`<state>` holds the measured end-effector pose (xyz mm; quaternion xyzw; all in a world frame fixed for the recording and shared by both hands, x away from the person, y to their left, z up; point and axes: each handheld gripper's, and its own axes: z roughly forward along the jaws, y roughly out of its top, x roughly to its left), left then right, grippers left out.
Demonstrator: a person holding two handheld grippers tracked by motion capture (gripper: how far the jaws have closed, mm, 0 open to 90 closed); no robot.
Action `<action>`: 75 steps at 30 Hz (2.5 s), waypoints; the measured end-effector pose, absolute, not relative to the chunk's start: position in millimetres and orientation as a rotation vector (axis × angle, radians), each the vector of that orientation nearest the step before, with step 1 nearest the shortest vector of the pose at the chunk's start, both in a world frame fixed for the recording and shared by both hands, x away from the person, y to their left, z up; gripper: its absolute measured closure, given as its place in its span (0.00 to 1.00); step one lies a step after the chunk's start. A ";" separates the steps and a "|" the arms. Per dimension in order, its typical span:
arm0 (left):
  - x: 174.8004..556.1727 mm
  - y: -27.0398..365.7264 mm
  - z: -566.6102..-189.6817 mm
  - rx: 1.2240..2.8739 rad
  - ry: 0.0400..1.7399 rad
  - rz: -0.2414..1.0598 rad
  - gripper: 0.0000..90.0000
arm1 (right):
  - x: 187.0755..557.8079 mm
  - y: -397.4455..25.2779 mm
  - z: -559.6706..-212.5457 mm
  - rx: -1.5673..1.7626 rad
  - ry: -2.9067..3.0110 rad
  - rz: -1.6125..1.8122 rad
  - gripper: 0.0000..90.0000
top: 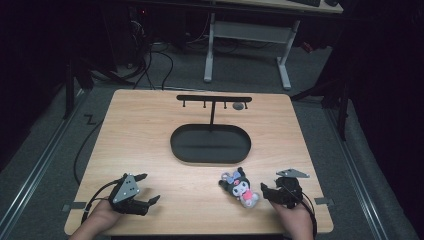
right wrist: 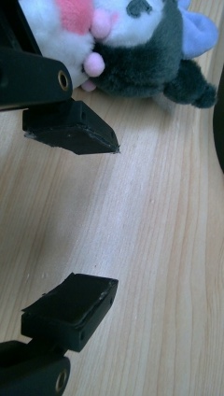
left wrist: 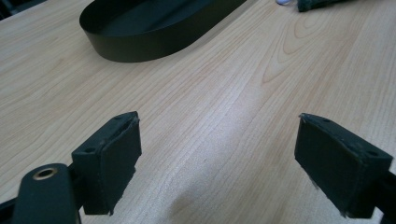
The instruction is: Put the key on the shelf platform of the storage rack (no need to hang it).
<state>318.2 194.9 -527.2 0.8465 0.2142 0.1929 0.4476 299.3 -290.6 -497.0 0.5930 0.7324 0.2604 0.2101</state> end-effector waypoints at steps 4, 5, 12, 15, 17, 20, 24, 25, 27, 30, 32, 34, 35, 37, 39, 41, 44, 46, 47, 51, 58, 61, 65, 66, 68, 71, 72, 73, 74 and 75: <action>318.6 194.7 -527.2 2.093 0.536 0.480 0.17 | 303.3 -294.9 -493.2 1.651 2.074 0.673 0.32; 318.6 194.7 -527.2 2.093 0.536 0.480 0.17 | 303.3 -294.9 -493.2 1.651 2.074 0.673 0.32; 319.8 196.2 -526.7 2.086 0.549 0.472 0.17 | 309.5 -295.2 -488.2 1.632 2.147 0.656 0.32; 319.9 198.5 -526.3 2.060 0.560 0.476 0.17 | 311.5 -289.1 -482.9 1.588 2.183 0.621 0.32; 319.9 199.6 -526.1 2.045 0.566 0.477 0.17 | 311.8 -287.2 -481.2 1.578 2.188 0.616 0.32; 320.2 201.6 -525.5 2.027 0.578 0.477 0.17 | 312.1 -283.1 -476.5 1.548 2.197 0.608 0.32; 318.9 202.3 -525.0 2.016 0.572 0.493 0.17 | 313.9 -282.7 -475.7 1.537 2.214 0.594 0.32; 318.3 202.5 -524.8 2.012 0.568 0.497 0.17 | 314.4 -282.9 -475.9 1.537 2.218 0.586 0.32; 318.0 202.5 -524.8 2.010 0.576 0.507 0.17 | 315.6 -283.0 -475.7 1.529 2.234 0.563 0.33; 319.3 202.0 -525.3 2.017 0.603 0.508 0.17 | 316.0 -282.9 -474.9 1.513 2.242 0.556 0.34; 320.3 202.4 -525.1 2.016 0.613 0.504 0.17 | 316.9 -281.9 -474.6 1.495 2.257 0.531 0.34; 321.1 202.7 -524.6 2.018 0.623 0.504 0.17 | 318.0 -281.1 -474.5 1.487 2.276 0.507 0.34; 322.4 202.1 -523.8 2.027 0.643 0.509 0.17 | 318.5 -279.9 -473.8 1.476 2.298 0.483 0.35; 325.3 200.9 -523.2 2.041 0.679 0.509 0.17 | 318.5 -279.3 -473.1 1.474 2.307 0.471 0.35; 327.3 199.5 -521.7 2.048 0.706 0.514 0.17 | 317.8 -277.9 -470.6 1.465 2.332 0.444 0.36; 327.8 198.4 -520.5 2.055 0.715 0.516 0.17 | 317.5 -277.9 -469.8 1.457 2.337 0.437 0.36; 329.9 197.7 -514.9 2.030 0.750 0.487 0.17 | 315.8 -278.1 -465.2 1.449 2.342 0.422 0.38; 331.1 197.0 -510.3 1.997 0.770 0.489 0.17 | 315.0 -278.5 -463.8 1.460 2.345 0.415 0.38; 331.5 195.9 -508.0 1.979 0.767 0.495 0.17 | 314.1 -278.9 -462.8 1.459 2.350 0.400 0.38; 332.0 194.6 -504.9 1.952 0.758 0.484 0.17 | 313.7 -280.0 -463.3 1.458 2.356 0.388 0.38; 331.3 202.1 -491.3 1.958 0.694 0.558 0.17 | 315.9 -282.5 -466.5 1.463 2.379 0.340 0.39; 333.9 203.2 -494.1 1.938 0.737 0.575 0.17 | 317.1 -282.1 -466.7 1.466 2.393 0.328 0.39; 334.9 205.9 -500.7 1.906 0.765 0.578 0.17 | 316.2 -279.5 -460.8 1.459 2.408 0.321 0.38; 334.9 207.3 -502.6 1.896 0.769 0.584 0.17 | 315.8 -278.8 -459.1 1.456 2.412 0.316 0.38; 335.2 212.0 -505.7 1.880 0.781 0.590 0.17 | 315.1 -277.3 -454.7 1.453 2.421 0.323 0.38; 335.3 215.7 -511.7 1.858 0.794 0.588 0.17 | 315.4 -275.4 -450.4 1.454 2.428 0.320 0.38; 335.5 216.0 -514.1 1.858 0.789 0.595 0.17 | 315.8 -274.3 -449.1 1.453 2.434 0.319 0.38; 335.9 216.5 -516.2 1.855 0.786 0.607 0.17 | 317.2 -272.8 -447.1 1.455 2.441 0.321 0.38; 337.0 219.6 -519.5 1.842 0.775 0.627 0.17 | 317.9 -271.8 -446.3 1.459 2.442 0.316 0.38; 337.6 222.0 -522.1 1.819 0.777 0.622 0.17 | 318.8 -270.7 -446.2 1.461 2.444 0.312 0.38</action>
